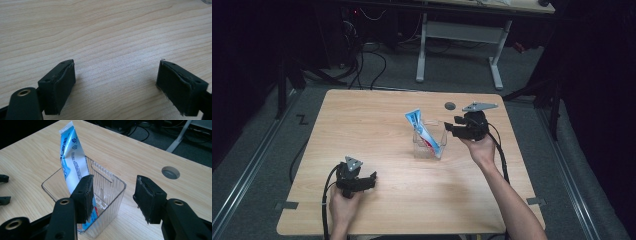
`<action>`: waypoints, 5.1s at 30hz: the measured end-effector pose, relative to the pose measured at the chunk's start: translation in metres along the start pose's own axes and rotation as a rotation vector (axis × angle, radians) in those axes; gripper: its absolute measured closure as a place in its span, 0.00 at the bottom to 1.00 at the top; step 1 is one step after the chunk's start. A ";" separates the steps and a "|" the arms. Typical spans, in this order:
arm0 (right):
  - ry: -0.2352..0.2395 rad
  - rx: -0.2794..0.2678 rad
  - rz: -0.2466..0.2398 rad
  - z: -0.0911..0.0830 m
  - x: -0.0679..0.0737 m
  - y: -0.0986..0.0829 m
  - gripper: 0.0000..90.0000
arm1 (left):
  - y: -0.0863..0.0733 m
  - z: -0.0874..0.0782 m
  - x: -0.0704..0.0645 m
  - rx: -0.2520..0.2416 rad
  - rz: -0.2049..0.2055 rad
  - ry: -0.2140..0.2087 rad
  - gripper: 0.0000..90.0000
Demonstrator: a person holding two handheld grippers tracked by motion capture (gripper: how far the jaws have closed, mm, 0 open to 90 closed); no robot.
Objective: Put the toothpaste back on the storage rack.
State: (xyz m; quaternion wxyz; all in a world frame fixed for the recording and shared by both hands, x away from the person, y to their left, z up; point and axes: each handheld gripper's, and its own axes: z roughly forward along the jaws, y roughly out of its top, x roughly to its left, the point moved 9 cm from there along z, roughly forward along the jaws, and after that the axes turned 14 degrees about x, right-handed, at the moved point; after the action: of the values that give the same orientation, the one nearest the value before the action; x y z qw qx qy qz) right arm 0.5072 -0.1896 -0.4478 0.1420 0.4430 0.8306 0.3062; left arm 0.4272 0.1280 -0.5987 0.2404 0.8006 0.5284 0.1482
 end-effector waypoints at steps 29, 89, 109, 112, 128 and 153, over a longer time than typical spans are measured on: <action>-0.013 -0.049 0.030 -0.037 -0.014 -0.011 0.54 | 0.000 0.000 0.000 -0.001 0.000 0.001 0.18; -0.037 -0.089 0.113 -0.070 -0.044 -0.077 0.56 | 0.000 0.000 0.000 -0.001 -0.002 0.003 0.18; -0.031 -0.115 0.170 -0.071 -0.051 -0.110 0.56 | 0.000 0.000 0.000 -0.001 -0.003 0.004 0.18; -0.028 -0.109 0.176 -0.067 -0.050 -0.114 0.56 | 0.000 0.000 0.000 -0.001 -0.003 0.004 0.18; 0.000 -0.069 0.189 -0.042 -0.042 -0.135 0.55 | 0.000 0.000 0.000 -0.001 -0.003 0.003 0.18; 0.001 -0.006 0.196 -0.012 -0.033 -0.160 0.55 | 0.000 0.000 0.000 -0.001 -0.003 0.004 0.18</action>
State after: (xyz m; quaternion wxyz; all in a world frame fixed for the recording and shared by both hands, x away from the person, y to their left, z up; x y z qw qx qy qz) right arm 0.4163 -0.2882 -0.5410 0.1124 0.5214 0.7825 0.3213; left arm 0.4274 0.1279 -0.5987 0.2400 0.7995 0.5299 0.1496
